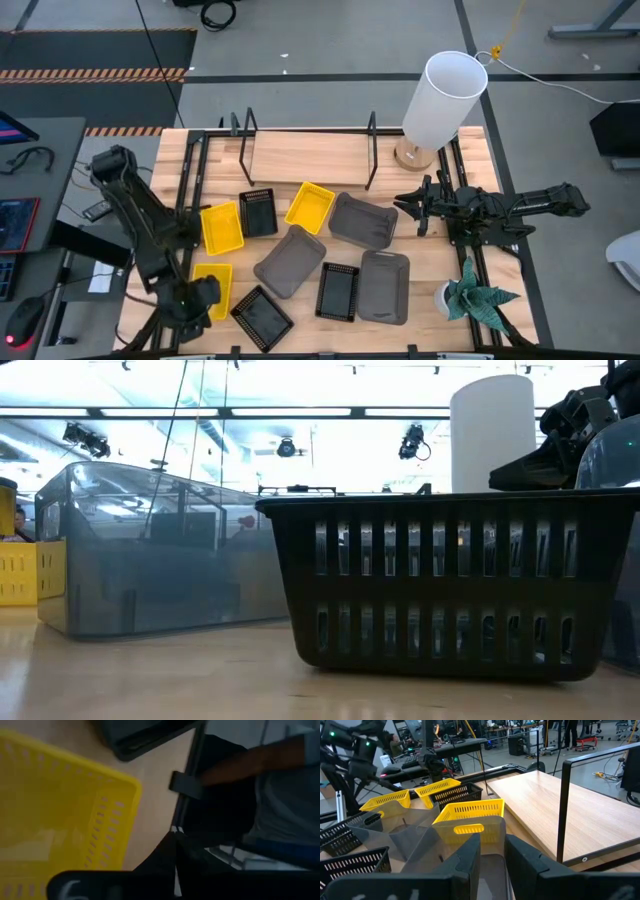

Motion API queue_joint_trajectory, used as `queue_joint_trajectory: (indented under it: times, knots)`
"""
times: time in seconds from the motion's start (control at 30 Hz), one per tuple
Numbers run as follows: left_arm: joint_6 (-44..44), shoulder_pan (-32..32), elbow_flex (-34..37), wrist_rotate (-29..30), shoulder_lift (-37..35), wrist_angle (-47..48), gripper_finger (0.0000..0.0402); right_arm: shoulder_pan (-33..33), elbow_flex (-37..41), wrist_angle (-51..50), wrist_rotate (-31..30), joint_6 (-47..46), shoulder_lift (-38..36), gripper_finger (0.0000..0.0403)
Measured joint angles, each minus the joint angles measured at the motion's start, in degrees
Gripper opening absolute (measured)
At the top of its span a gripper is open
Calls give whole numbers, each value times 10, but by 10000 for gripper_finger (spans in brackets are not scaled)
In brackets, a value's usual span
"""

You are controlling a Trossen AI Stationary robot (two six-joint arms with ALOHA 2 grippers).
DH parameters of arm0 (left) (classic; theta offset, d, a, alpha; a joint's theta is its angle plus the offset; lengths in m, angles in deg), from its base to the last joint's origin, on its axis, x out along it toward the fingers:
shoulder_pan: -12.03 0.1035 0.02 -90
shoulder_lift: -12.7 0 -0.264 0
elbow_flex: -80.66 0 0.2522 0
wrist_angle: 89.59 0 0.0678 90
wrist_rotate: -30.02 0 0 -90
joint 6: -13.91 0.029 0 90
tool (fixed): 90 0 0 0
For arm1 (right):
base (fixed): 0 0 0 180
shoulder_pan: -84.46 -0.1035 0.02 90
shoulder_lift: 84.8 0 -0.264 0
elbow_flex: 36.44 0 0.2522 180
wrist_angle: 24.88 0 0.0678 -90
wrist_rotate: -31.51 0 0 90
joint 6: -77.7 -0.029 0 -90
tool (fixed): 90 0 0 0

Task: Stack baskets on shelf by color
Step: Stack the bottom yellow bin on the top left yellow bin

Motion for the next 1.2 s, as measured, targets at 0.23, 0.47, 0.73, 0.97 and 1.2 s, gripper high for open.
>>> queue_joint_trajectory:
  times: [0.23, 0.47, 0.73, 0.97, 1.2]
  knots:
    - [-7, 19, -5, -29, 28, 9, 43, 0, 0, 0, 0, 0, 0, 93]
    - [57, 23, -118, 24, 48, 195, 35, 0, 0, 0, 0, 0, 0, 93]
    - [132, 7, -211, 52, 141, 290, 69, 0, 0, 0, 0, 0, 0, 93]
    - [142, 14, -236, 32, 178, 311, 149, 0, 0, 0, 0, 0, 0, 93]
    - [142, 14, -234, -13, 224, 320, 175, 0, 0, 0, 0, 0, 0, 93]
